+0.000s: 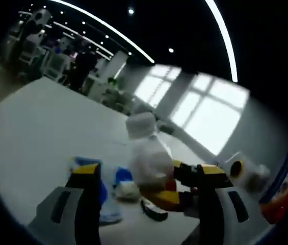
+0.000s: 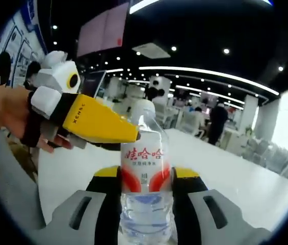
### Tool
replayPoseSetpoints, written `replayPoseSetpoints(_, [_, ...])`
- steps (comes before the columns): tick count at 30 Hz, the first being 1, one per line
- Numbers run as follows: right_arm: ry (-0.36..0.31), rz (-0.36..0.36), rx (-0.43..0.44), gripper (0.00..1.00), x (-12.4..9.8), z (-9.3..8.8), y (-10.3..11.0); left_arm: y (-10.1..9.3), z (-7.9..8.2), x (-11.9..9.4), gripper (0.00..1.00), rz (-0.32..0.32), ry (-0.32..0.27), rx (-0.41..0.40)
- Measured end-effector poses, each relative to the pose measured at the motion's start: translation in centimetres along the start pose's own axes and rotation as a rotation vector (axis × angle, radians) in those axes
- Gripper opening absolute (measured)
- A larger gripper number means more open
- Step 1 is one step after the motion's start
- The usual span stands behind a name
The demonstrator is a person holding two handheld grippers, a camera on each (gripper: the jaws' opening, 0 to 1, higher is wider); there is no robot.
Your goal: Arrange the tabletop items into an orderly group along one side of the table until the central work area is clear of visible clutter.
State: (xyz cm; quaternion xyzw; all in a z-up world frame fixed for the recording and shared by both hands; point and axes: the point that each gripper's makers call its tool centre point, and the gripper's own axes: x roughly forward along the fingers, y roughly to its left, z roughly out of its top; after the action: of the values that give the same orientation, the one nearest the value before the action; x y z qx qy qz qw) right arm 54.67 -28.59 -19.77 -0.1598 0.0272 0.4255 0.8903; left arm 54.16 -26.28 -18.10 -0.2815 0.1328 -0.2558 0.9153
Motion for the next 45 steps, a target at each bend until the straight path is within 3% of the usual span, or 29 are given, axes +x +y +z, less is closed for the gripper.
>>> replayPoseSetpoints(3, [-0.015, 0.004, 0.015, 0.37, 0.0, 0.3, 0.1, -0.3, 0.0, 0.3, 0.71, -0.017, -0.02, -0.056])
replayPoseSetpoints(10, [-0.038, 0.018, 0.027, 0.37, 0.0, 0.9, 0.7, -0.3, -0.4, 1.0, 0.66, -0.006, -0.031, -0.073])
replayPoseSetpoints(15, [-0.046, 0.027, 0.015, 0.37, 0.0, 1.1, 1.2, -0.7, -0.8, 1.3, 0.58, -0.018, -0.013, -0.09])
replayPoseSetpoints(21, [-0.051, 0.036, 0.012, 0.37, 0.1, 1.3, 1.5, -0.5, -0.7, 1.4, 0.41, -0.017, -0.004, -0.102])
replayPoseSetpoints(24, [-0.049, 0.035, 0.009, 0.37, 0.1, 1.2, 1.6, -0.4, -0.8, 1.5, 0.4, -0.012, -0.004, -0.101])
replayPoseSetpoints(36, [-0.036, 0.038, 0.006, 0.39, 0.2, 1.0, 1.7, -0.6, -0.9, 1.5, 0.38, -0.039, 0.024, -0.043])
replayPoseSetpoints(45, [-0.01, 0.097, 0.03, 0.4, 0.2, 1.0, 2.9, -0.4, -0.7, 0.9, 0.37, -0.088, 0.102, 0.05])
